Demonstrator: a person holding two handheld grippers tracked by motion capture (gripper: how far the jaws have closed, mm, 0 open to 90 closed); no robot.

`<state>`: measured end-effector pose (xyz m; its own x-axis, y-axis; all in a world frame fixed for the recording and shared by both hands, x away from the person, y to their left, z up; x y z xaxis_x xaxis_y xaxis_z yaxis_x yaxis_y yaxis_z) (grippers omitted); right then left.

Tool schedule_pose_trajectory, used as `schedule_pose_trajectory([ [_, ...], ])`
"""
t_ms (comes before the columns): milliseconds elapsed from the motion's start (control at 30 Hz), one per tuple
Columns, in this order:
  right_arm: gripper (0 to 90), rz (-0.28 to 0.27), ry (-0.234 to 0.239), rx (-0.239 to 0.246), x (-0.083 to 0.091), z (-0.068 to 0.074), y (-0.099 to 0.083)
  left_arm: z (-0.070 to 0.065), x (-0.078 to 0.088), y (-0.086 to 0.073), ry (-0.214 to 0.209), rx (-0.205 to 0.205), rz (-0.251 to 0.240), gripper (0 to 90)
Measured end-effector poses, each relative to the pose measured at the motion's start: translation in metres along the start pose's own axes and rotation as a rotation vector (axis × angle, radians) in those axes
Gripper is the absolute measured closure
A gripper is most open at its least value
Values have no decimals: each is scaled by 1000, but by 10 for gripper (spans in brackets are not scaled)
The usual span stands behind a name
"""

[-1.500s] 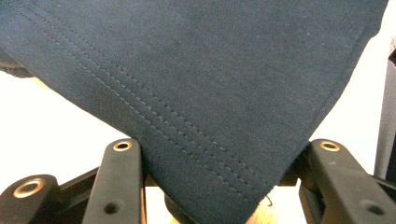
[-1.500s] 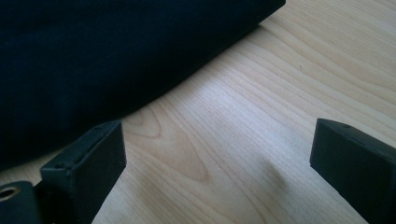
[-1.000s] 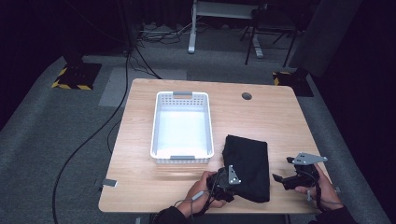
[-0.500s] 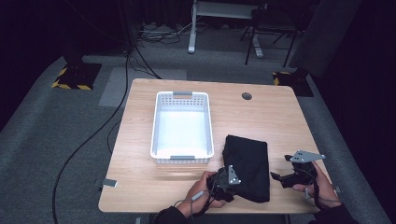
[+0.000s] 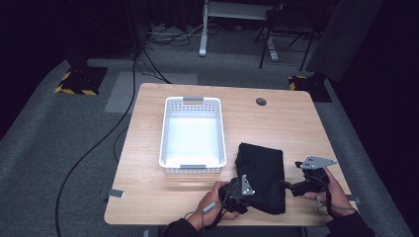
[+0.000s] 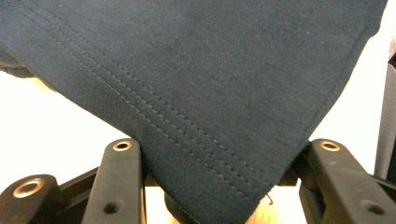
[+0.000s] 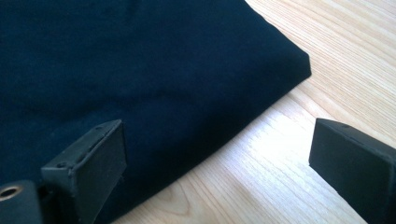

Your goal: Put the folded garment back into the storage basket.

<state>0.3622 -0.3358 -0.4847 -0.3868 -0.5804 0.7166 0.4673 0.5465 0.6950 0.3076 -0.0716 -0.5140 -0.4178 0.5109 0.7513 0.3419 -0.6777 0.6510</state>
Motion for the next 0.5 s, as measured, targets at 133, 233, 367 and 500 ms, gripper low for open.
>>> schedule_pose_trajectory([
  [133, 45, 0, 5, 1, -3, 2, 3, -1, 0, 0, -2, 1, -1, 508],
  [233, 45, 2, 9, 3, -5, 3, 6, -2, 0, 1, -1, -1, 0, 508],
  [367, 46, 9, 13, 5, -9, 4, 8, -3, -1, 1, -2, 1, -5, 507],
  [500, 46, 16, 17, 4, -12, 5, 9, -3, -1, 1, -4, 1, -6, 507],
])
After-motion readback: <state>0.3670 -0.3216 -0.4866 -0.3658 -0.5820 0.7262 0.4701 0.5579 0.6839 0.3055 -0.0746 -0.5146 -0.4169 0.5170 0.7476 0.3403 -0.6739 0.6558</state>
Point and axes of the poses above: each handheld gripper's, and its own axes: x roughly backward along the jaws, y roughly out of its top, z roughly to its left, the point moved 2 cm from there along -x, roughly forward along the jaws, and after that the axes turned 9 degrees about y, right-handed, at the moved point
